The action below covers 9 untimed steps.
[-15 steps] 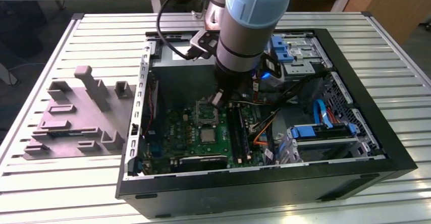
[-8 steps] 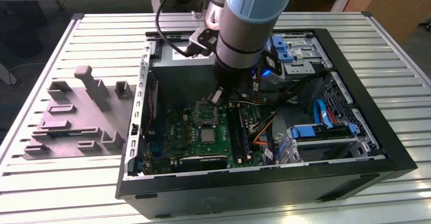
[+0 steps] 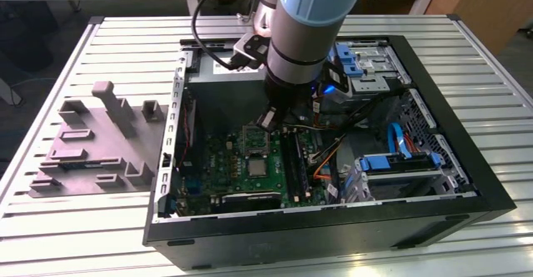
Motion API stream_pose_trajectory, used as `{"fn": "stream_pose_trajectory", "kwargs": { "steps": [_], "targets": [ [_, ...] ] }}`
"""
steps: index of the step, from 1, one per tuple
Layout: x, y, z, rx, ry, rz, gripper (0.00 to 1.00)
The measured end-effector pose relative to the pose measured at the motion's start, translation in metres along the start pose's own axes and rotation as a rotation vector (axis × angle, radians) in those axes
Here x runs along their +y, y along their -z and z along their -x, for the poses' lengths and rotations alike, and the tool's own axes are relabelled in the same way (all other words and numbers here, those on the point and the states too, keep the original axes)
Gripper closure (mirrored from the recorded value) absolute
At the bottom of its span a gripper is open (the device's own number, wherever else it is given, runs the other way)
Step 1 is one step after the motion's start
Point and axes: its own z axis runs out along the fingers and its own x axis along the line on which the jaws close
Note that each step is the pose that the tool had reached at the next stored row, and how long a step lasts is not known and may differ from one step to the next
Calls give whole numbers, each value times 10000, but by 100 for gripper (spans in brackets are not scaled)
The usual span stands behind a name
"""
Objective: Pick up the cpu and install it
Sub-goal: 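Close the cpu cover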
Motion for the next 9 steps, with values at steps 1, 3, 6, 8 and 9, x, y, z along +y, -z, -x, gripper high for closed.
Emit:
{"fn": "stream_pose_trajectory", "kwargs": {
  "steps": [1, 3, 6, 8, 9],
  "targets": [
    [1, 0, -1, 2, 3, -1, 89],
    [5, 0, -3, 8, 22, -1, 89],
    [11, -1, -8, 42, 109, -6, 89],
    [15, 2, -10, 70, 168, -11, 89],
    [16, 5, -10, 77, 181, -12, 89]
  ]
}}
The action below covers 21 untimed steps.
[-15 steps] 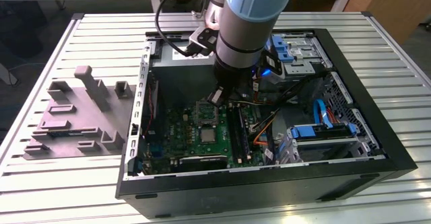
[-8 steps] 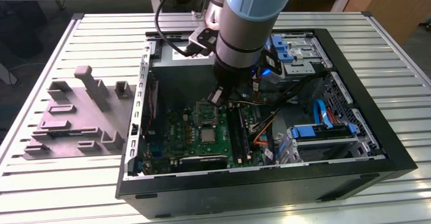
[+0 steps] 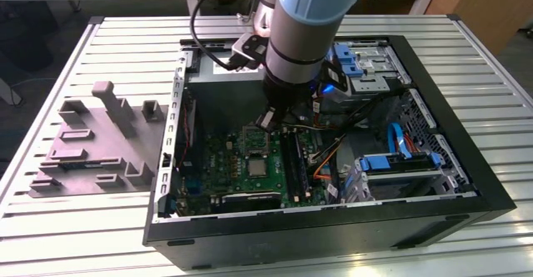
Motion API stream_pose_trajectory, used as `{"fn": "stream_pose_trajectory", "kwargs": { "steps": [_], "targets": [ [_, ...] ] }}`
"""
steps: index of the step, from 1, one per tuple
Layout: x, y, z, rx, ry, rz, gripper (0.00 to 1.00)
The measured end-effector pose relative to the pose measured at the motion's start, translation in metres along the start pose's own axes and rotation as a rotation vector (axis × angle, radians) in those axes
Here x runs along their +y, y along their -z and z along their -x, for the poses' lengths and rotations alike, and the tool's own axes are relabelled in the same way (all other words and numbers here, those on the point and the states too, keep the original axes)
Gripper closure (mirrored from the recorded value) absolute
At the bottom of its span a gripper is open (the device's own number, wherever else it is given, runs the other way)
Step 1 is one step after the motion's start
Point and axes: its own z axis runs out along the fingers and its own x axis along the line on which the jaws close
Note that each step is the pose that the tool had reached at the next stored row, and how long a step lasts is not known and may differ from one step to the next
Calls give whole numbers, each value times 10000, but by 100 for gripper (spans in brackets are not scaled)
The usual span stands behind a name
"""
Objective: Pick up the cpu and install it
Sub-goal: 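Close the cpu cover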
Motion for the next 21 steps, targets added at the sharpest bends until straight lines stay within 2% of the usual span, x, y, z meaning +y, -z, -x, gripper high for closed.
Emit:
{"fn": "stream_pose_trajectory", "kwargs": {
  "steps": [4, 10, 21],
  "targets": [
    [6, 13, -1, 27, 66, -5, 89],
    [16, 36, -3, 107, 275, -15, 89],
    [37, 86, -7, 146, 433, -8, 89]
  ]
}}
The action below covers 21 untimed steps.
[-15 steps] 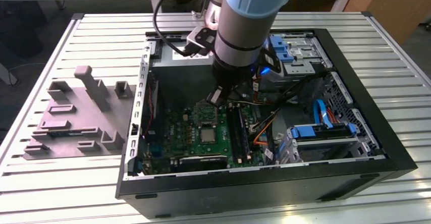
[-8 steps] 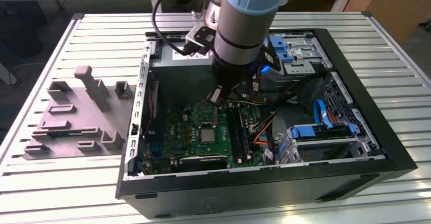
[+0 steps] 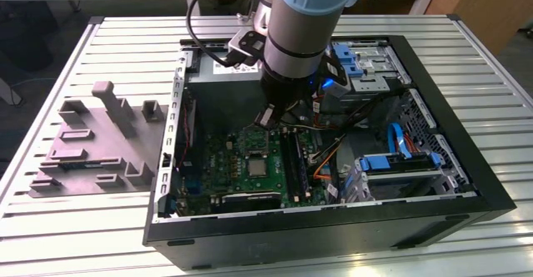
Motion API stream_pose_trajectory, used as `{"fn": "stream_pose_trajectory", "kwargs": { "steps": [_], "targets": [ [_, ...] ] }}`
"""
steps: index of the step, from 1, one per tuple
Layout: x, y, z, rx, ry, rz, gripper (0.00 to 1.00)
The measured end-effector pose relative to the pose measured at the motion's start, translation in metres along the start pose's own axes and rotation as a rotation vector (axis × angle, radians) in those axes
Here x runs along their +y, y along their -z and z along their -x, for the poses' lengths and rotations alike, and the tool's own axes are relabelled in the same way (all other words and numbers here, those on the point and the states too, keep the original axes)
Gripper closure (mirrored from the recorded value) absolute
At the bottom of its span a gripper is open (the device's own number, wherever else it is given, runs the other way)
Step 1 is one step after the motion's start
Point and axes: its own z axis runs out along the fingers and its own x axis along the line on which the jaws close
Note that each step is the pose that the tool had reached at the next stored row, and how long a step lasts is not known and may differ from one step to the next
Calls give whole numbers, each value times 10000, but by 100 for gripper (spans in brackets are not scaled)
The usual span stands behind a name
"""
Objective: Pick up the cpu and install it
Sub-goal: 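Close the cpu cover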
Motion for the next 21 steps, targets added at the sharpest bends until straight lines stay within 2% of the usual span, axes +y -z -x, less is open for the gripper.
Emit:
{"fn": "stream_pose_trajectory", "kwargs": {
  "steps": [15, 21],
  "targets": [
    [0, 0, 0, 6, 29, 2, 89],
    [0, 1, -9, 98, 592, 56, 89]
  ]
}}
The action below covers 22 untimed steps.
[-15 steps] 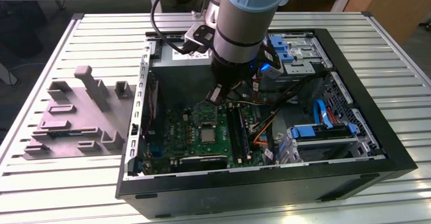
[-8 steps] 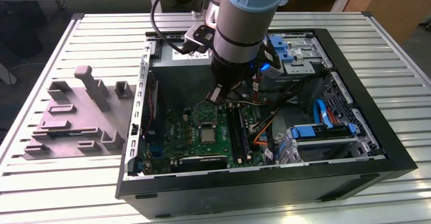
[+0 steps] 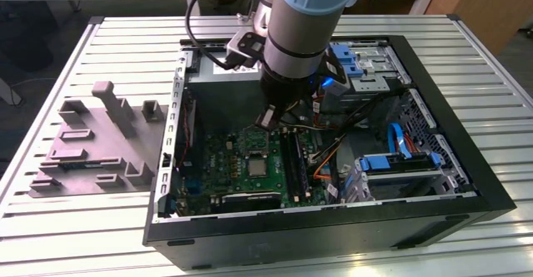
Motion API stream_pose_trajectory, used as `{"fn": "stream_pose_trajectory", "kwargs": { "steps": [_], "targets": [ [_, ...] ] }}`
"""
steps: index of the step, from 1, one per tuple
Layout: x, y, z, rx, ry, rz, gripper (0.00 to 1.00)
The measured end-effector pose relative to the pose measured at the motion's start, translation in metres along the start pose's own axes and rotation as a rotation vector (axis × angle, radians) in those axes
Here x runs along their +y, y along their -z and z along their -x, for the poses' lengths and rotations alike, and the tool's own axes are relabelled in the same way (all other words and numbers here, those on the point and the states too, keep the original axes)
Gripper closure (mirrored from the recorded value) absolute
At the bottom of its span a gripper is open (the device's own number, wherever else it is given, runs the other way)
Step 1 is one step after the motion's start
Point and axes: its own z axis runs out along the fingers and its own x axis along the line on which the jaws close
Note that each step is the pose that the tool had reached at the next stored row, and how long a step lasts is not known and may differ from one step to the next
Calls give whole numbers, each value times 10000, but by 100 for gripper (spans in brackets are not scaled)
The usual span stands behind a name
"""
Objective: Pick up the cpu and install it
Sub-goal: 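Close the cpu cover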
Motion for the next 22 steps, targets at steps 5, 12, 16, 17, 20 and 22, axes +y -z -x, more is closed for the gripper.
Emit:
{"fn": "stream_pose_trajectory", "kwargs": {
  "steps": [5, 12, 16, 17, 20, 22],
  "targets": [
    [2, 4, -3, 33, 204, 20, 89],
    [8, 46, 1, 59, 368, 35, 89],
    [12, 66, 3, 59, 374, 36, 89],
    [12, 68, 3, 58, 376, 36, 89],
    [14, 78, 4, 61, 382, 36, 89],
    [14, 82, 4, 61, 386, 37, 89]
  ]
}}
